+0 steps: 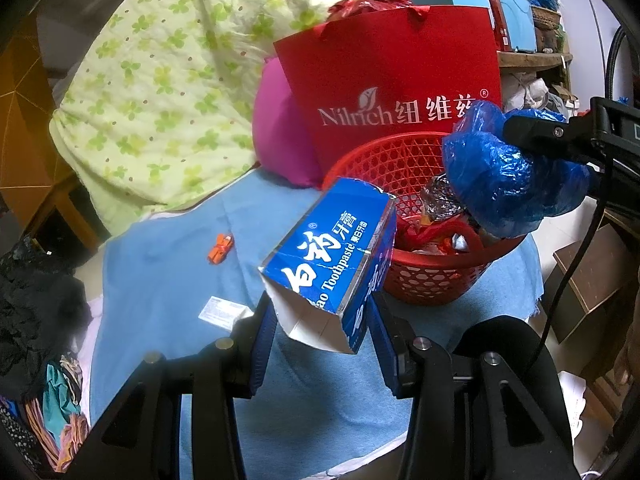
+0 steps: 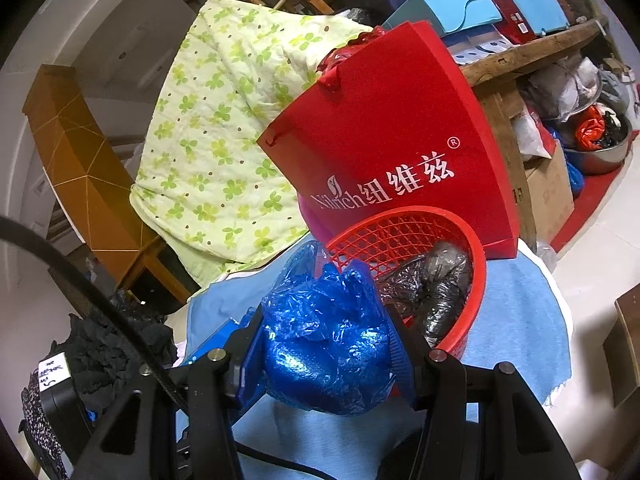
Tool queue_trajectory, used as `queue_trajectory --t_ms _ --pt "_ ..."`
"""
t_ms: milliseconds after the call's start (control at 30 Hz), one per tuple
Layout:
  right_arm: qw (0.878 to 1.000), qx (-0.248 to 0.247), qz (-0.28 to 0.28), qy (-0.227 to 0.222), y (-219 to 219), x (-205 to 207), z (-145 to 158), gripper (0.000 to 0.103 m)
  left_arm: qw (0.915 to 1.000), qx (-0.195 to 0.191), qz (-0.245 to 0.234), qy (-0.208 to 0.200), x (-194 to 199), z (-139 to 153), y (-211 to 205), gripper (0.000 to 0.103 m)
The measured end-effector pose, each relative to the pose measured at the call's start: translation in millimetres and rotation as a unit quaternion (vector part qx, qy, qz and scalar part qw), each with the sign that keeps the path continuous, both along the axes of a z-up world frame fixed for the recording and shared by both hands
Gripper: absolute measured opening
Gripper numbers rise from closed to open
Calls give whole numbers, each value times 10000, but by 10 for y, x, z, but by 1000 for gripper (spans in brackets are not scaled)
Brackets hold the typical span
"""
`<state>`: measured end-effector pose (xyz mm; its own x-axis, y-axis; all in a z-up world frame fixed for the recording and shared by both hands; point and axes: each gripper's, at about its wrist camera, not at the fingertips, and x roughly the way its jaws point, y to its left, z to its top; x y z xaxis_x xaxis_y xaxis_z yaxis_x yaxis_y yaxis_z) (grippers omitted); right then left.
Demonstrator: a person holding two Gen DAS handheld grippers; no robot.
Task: Collect trash
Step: 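Hold the toothpaste box and blue bag above the red mesh basket opening with both grippers, then open the left gripper to drop the toothpaste box while the right drops the blue bag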
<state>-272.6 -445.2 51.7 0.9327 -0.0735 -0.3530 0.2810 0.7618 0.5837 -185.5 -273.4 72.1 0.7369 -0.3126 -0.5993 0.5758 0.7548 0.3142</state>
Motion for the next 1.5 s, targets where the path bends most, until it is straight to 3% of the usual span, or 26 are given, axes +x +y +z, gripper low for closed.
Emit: queue_trajectory --t_ms 833,967,1133,1500 --pt "9996 54 -278 -50 -200 -122 -9 57 9996 -98 -202 -197 -81 101 -119 48" --pt "9995 41 -300 -50 -224 -129 0 57 9986 -297 -333 -281 -19 131 -116 48" --pt "9995 25 -328 -26 -225 -130 -8 57 9965 -720 -428 -44 148 158 -11 48" --pt "9995 14 -312 20 -214 -78 -20 57 9920 -1086 -621 144 267 155 17 47"
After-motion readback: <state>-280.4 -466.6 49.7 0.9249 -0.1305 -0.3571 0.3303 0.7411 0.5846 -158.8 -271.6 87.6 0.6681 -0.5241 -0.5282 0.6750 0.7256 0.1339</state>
